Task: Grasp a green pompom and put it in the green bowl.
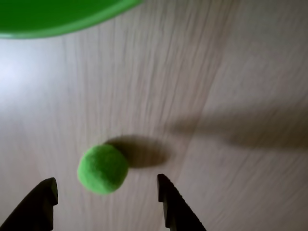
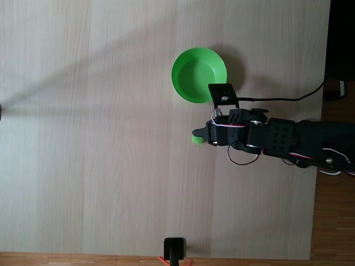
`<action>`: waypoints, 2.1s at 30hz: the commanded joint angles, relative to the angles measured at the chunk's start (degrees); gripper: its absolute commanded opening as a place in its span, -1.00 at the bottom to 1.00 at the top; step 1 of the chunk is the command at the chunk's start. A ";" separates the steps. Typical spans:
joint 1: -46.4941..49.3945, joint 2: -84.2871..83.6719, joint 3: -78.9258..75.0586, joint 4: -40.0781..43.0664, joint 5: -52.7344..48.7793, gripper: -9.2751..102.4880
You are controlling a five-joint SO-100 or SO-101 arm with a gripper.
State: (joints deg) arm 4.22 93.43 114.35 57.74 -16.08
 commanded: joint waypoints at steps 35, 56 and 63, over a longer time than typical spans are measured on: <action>-3.96 -9.32 -9.32 3.08 -0.97 -0.39; -3.78 -10.55 -9.32 3.60 -0.88 -0.39; -2.02 -10.99 -9.40 3.60 -0.97 -0.39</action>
State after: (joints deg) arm 1.14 82.35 107.14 61.26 -16.79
